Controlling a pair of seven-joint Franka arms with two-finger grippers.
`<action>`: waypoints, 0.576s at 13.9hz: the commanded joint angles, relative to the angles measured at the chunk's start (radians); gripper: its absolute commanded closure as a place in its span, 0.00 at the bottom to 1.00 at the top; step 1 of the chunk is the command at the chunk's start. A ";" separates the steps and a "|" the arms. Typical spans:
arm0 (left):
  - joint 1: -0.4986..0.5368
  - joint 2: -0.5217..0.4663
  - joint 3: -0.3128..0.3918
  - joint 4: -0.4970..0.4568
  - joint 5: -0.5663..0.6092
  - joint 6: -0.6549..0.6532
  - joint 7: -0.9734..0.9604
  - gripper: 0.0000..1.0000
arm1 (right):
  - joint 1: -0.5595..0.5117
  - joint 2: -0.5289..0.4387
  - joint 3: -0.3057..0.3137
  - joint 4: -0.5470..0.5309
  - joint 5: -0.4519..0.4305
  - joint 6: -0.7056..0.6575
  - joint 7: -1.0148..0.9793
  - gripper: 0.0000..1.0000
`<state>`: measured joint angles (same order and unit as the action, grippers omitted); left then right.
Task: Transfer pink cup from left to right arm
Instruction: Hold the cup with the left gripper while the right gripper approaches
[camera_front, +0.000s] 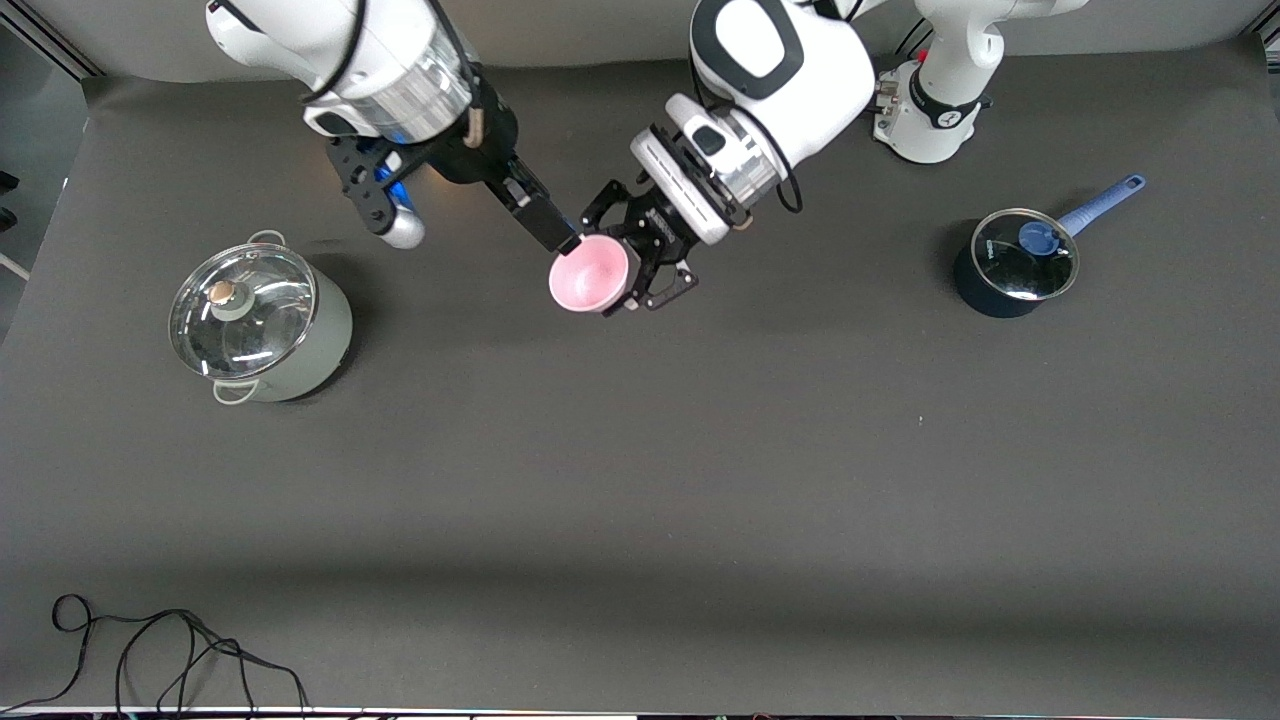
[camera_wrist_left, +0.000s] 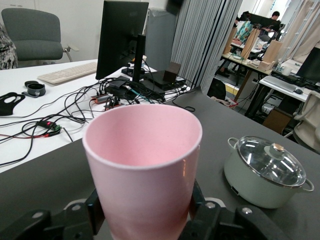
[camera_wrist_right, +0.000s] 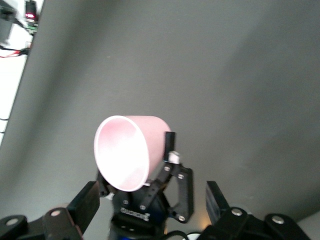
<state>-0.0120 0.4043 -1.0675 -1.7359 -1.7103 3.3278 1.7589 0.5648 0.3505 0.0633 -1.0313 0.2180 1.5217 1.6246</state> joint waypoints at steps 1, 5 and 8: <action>-0.060 0.011 0.040 0.035 0.011 0.019 -0.006 0.80 | 0.006 0.027 -0.011 0.042 -0.016 -0.049 0.020 0.06; -0.060 0.010 0.040 0.036 0.011 0.021 -0.006 0.80 | 0.006 0.096 -0.011 0.043 -0.043 -0.044 0.021 0.06; -0.060 0.010 0.040 0.036 0.009 0.019 -0.007 0.80 | 0.006 0.114 -0.013 0.042 -0.043 -0.038 0.018 0.06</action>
<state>-0.0495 0.4112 -1.0405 -1.7179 -1.7096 3.3291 1.7589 0.5637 0.4407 0.0557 -1.0315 0.1875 1.4940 1.6246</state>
